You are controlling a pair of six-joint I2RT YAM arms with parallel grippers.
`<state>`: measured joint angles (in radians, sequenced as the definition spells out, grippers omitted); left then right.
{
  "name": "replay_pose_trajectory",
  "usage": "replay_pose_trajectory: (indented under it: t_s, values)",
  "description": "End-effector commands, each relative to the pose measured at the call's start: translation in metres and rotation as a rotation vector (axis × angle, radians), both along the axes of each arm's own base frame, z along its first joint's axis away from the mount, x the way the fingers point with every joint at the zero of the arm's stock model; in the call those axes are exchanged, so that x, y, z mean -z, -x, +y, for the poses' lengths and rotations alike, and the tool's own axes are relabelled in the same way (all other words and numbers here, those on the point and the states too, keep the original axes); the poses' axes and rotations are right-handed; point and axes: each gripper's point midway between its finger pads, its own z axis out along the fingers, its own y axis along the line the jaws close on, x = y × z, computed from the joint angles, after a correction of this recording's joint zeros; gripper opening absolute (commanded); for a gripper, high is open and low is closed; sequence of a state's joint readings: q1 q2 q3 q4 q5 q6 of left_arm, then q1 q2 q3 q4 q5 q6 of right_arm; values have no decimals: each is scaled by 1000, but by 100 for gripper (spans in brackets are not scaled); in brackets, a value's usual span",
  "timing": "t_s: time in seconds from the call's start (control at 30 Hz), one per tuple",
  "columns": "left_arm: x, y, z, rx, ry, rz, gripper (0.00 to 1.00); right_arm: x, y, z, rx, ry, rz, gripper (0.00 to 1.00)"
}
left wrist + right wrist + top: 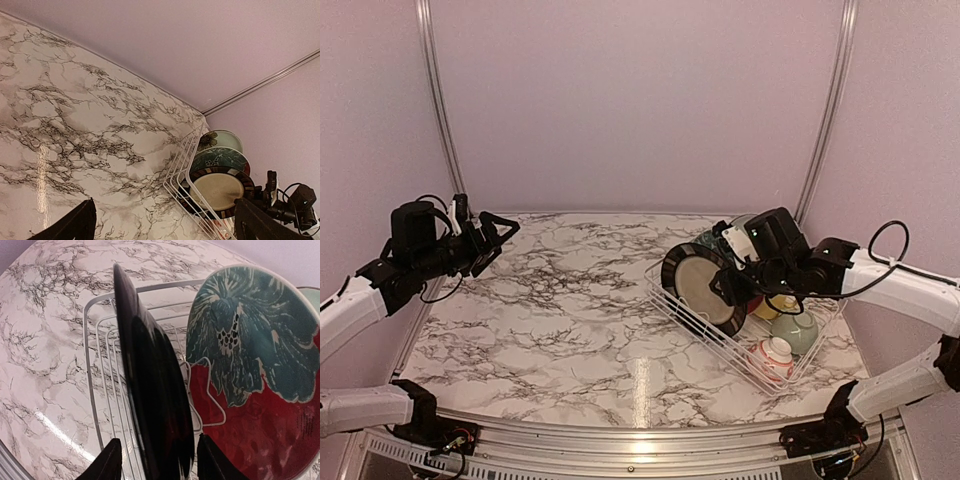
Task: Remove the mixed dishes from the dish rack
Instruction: Grab the plate from the dish rack.
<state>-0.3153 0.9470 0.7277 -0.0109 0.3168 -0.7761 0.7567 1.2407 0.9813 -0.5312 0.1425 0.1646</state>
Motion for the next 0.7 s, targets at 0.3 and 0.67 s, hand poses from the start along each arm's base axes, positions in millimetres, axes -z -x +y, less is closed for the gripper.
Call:
replay_pose_trajectory:
  t_s: [0.3, 0.67]
  values:
    - [2, -1, -3, 8, 17, -3, 99, 0, -7, 2, 34, -7, -32, 23]
    - [9, -3, -3, 4, 1, 9, 99, -27, -8, -5, 62, -16, -75, 0]
